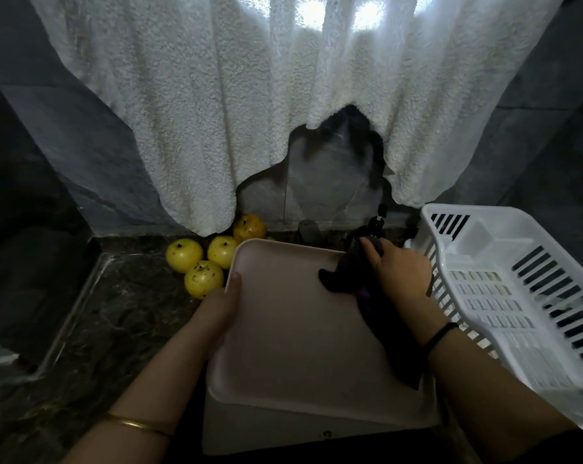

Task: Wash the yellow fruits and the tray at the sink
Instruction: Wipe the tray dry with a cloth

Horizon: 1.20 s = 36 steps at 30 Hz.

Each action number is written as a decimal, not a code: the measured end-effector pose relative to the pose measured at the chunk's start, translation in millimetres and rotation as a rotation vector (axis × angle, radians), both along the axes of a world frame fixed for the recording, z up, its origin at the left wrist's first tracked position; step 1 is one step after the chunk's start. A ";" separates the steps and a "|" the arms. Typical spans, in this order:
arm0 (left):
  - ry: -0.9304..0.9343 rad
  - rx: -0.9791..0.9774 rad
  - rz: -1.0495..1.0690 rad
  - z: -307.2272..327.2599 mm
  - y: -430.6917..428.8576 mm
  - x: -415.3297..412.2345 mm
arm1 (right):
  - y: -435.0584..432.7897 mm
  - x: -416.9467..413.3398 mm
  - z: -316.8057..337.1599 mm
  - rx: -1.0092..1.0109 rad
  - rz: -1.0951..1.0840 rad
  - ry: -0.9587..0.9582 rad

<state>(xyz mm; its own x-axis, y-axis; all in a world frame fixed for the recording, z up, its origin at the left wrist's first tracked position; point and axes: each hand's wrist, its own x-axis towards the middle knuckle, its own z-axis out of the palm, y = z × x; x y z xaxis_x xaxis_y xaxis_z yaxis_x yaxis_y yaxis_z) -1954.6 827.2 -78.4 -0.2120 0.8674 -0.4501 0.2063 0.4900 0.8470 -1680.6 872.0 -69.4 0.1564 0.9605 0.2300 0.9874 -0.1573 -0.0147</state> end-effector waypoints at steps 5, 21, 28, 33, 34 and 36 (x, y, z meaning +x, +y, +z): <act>0.082 0.126 0.025 -3.3 0.0 -1.6 | -2.0 -2.8 1.8 0.138 -0.050 0.100; -0.075 0.106 0.223 -6.8 10.3 -9.2 | -16.6 5.6 -19.9 0.094 -0.318 0.709; -0.316 0.001 0.176 -9.2 7.4 -8.3 | -16.5 11.2 -26.4 0.124 -0.386 0.800; -0.414 0.002 0.150 -8.8 8.2 -11.0 | -23.6 3.1 -25.6 0.176 -0.382 0.582; -0.407 0.020 0.145 -9.6 8.6 -11.8 | -24.2 0.2 -26.6 0.192 -0.363 0.483; -0.391 0.060 0.165 -11.0 9.6 -13.4 | -24.4 -5.4 -30.1 0.251 -0.300 0.311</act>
